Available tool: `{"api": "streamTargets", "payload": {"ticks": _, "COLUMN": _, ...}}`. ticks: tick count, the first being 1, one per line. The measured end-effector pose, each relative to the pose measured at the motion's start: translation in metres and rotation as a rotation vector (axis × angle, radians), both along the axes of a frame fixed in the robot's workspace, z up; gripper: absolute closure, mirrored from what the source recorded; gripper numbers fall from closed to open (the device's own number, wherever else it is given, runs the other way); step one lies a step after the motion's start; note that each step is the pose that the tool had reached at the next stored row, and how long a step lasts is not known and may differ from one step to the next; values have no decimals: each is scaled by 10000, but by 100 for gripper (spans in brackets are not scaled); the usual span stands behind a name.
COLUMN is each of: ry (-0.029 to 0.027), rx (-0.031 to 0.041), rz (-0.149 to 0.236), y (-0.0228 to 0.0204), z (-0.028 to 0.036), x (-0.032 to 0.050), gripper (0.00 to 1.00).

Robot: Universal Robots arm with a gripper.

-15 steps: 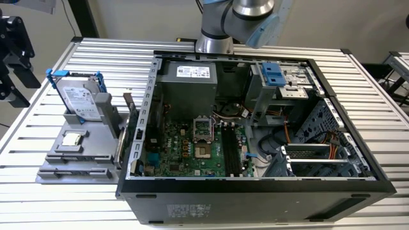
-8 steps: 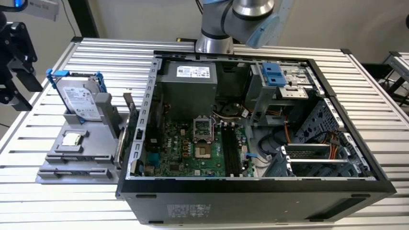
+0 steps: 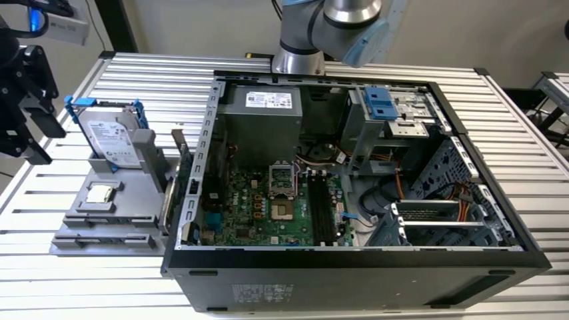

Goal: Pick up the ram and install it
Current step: 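Pick up the ram and move it above insertion slot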

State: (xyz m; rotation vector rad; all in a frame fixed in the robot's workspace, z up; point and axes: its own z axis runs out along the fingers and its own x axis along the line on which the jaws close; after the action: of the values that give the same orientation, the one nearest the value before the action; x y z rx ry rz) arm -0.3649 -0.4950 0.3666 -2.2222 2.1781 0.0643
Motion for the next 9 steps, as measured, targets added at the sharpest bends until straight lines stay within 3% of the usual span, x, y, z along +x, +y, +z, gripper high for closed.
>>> {"api": "streamTargets", "payload": {"ticks": 5, "ry": -17, "rx": 2, "rz": -155, "y": -47, "z": -57, "x": 1, "gripper": 0}}
{"api": "streamTargets", "payload": {"ticks": 9, "ry": -16, "rx": 0, "rz": -205, "y": -50, "z": -103, "x": 8, "gripper": 0}}
